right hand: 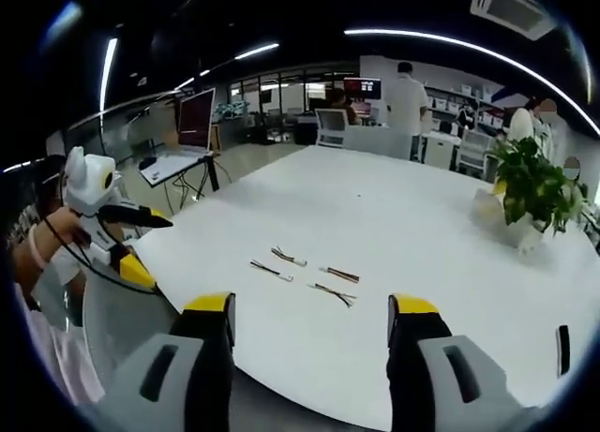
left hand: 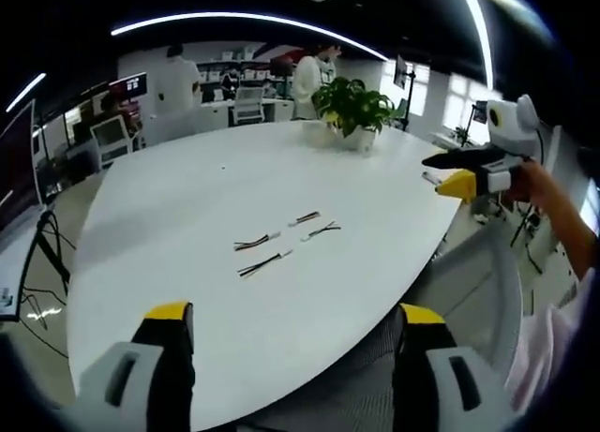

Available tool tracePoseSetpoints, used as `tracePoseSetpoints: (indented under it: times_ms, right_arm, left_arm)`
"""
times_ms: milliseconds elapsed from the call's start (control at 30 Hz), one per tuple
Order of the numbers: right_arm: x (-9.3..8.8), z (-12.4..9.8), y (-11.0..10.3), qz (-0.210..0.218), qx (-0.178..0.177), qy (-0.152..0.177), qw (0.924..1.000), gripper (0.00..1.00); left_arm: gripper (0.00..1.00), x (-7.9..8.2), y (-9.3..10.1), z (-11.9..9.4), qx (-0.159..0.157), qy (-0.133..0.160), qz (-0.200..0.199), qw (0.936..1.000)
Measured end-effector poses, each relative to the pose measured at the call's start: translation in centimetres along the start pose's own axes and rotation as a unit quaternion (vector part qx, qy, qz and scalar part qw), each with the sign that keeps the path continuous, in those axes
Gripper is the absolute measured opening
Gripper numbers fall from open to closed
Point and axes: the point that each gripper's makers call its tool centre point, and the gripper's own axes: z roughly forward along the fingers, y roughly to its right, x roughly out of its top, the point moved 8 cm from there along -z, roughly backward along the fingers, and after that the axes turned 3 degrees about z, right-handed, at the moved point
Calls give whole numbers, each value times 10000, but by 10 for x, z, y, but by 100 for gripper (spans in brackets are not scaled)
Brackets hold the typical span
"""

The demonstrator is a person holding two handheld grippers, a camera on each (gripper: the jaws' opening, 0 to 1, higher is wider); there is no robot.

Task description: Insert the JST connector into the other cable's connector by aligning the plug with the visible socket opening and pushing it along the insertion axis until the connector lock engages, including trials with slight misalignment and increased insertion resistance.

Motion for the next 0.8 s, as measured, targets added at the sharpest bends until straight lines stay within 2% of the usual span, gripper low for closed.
tracePoseSetpoints:
  times_ms: [233, 367, 500, 567, 800]
  right_arm:
    - [5, 3, 1, -164, 78, 68, 9998, 63]
    - [4, 5, 8, -142, 168, -36, 9998, 60]
    - [5, 5, 13, -139, 264, 7, 9996, 56]
    - [8, 6, 16, -297, 293, 165, 9990, 57]
    - [15, 18, 23, -297, 388, 65, 9988, 56]
  left_arm:
    - [85, -4, 4, -4, 89, 49, -77, 9999]
    - [86, -6, 4, -4, 224, -130, -292, 9992]
    - [86, -1, 3, -2, 214, -97, -242, 9994]
    - [86, 2, 4, 0, 224, -140, -227, 9994]
    - [86, 17, 7, 12, 136, -138, -166, 9997]
